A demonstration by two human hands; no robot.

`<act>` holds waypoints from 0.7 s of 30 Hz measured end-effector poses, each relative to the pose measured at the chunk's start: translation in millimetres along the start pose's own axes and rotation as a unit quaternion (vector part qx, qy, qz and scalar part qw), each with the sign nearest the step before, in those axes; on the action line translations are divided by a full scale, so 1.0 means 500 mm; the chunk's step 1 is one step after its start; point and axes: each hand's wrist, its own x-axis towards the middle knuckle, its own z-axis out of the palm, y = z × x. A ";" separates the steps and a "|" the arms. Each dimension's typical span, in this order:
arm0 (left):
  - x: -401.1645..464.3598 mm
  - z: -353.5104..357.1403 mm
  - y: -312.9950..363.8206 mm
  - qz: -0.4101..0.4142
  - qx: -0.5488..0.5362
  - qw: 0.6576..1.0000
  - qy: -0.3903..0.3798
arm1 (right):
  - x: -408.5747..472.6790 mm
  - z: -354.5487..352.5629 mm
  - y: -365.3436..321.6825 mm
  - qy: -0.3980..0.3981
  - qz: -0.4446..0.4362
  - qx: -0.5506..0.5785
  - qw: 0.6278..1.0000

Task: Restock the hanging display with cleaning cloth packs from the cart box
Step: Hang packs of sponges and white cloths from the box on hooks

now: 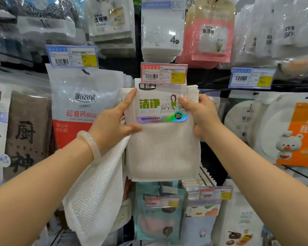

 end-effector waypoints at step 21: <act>-0.006 0.002 0.004 -0.014 0.045 0.999 -0.005 | -0.019 0.002 0.038 -0.024 -0.226 -0.137 0.964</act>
